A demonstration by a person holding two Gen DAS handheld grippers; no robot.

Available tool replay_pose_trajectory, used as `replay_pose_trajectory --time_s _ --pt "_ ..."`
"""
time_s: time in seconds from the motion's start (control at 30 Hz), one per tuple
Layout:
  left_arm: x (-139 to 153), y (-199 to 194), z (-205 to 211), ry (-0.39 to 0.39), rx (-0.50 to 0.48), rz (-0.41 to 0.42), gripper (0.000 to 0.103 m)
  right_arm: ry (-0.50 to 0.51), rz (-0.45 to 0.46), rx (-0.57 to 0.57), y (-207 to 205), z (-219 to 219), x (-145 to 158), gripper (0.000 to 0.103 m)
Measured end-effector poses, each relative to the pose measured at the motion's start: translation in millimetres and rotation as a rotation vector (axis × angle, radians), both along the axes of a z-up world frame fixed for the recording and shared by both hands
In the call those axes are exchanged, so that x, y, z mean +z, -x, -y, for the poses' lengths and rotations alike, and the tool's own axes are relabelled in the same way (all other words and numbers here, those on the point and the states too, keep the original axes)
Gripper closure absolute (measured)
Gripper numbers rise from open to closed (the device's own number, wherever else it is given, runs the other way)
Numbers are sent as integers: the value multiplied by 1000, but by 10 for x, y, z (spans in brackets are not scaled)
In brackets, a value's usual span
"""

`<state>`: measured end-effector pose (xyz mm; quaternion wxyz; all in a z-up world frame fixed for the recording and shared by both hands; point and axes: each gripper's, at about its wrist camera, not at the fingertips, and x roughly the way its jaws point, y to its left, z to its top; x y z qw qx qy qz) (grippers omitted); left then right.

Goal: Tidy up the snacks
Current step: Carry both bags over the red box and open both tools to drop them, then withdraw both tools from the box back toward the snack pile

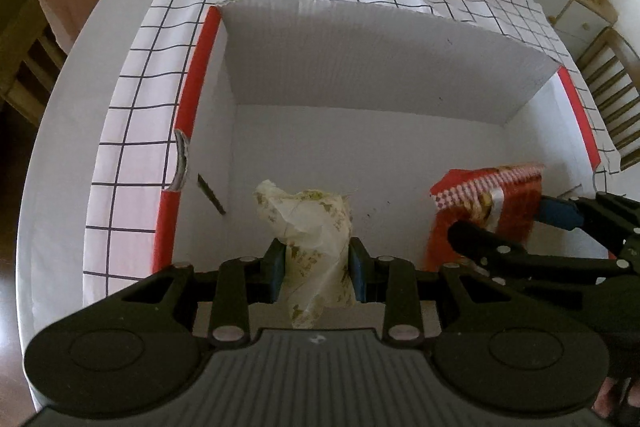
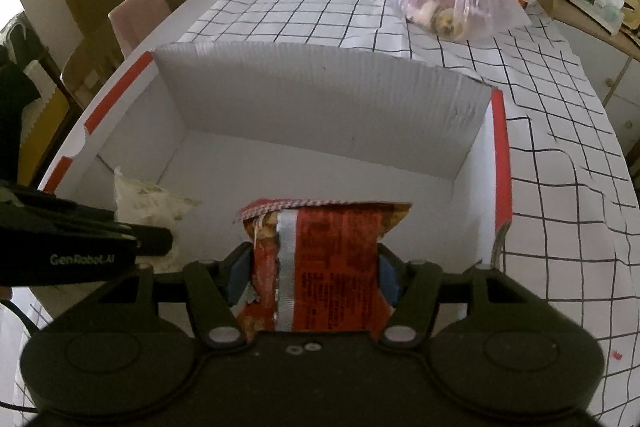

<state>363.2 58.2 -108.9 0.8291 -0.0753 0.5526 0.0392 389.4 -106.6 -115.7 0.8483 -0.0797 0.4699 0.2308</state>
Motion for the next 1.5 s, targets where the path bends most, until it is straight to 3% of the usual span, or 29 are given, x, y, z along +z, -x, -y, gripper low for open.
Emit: replay_pose_trajectory --time_s 0.23,0.4,0.77,0.93,1.5 --pt "83 54 27 14 -8 39 57 -5 23 4 80 24 89 40" --pt "266 195 24 24 -7 100 49 -34 49 -7 190 117 259 32" --pt "729 674 104 7 -37 237 48 -103 127 -29 592 294 708 24" --pt "887 909 134 9 -45 285 43 -125 158 -34 829 328 862 20" --pt "1139 1840 215 7 -93 392 34 -188 205 -36 1701 475 1139 8"
